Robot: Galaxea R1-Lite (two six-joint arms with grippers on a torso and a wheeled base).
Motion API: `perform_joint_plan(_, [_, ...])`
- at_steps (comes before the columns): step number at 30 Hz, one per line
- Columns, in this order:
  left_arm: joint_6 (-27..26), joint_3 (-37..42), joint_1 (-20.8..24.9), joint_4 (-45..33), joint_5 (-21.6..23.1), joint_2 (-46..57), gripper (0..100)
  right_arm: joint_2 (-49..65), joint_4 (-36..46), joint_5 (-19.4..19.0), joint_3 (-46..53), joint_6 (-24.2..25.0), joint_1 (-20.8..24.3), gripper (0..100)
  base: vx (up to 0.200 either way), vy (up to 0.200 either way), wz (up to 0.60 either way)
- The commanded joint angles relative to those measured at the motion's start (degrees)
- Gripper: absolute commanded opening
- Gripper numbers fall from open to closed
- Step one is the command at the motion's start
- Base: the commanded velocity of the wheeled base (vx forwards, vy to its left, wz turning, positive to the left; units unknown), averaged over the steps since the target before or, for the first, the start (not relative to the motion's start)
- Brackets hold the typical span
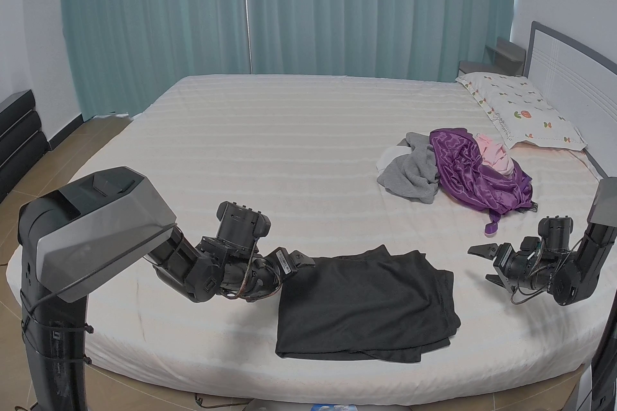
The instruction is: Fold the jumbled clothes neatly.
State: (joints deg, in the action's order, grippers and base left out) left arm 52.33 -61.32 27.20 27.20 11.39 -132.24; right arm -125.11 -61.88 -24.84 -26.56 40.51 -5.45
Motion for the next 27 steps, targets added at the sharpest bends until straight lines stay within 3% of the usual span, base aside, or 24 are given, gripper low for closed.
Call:
perform_joint_plan(1, [-0.13, -0.47, 0.05, 0.05, -0.05, -0.21, 100, -0.04, -0.17, -0.03, -0.24, 0.62, 0.53, 100, 0.000, 0.000, 0.00])
perform_joint_plan(4, [-0.22, -1.79, 0.05, 0.14, -0.40, -0.56, 100, -0.31, -0.35, 0.15, -0.33, 1.33, 0.97, 100, 0.000, 0.000, 0.00])
perform_joint_plan(11, [-0.13, -5.48, -0.04, 0.14, -6.46, -4.34, 100, -0.31, -0.35, 0.06, -0.16, 1.33, 1.32, 100, 0.000, 0.000, 0.00])
perform_joint_plan(17, [-0.48, -5.57, -0.04, 0.05, -6.55, -4.60, 100, -0.31, -0.44, 0.15, -0.24, 1.41, 2.20, 100, 0.000, 0.000, 0.00])
perform_joint_plan(18, [-0.83, -5.57, -0.04, 0.05, -6.55, -4.78, 0, -0.31, -0.35, 0.15, -0.16, 1.41, 2.46, 100, 0.000, 0.000, 0.00])
perform_joint_plan(27, [-1.53, -5.57, -0.04, -0.04, -8.31, -4.95, 0, -1.10, -0.44, 0.41, -0.59, 2.03, 7.21, 100, 0.000, 0.000, 0.00])
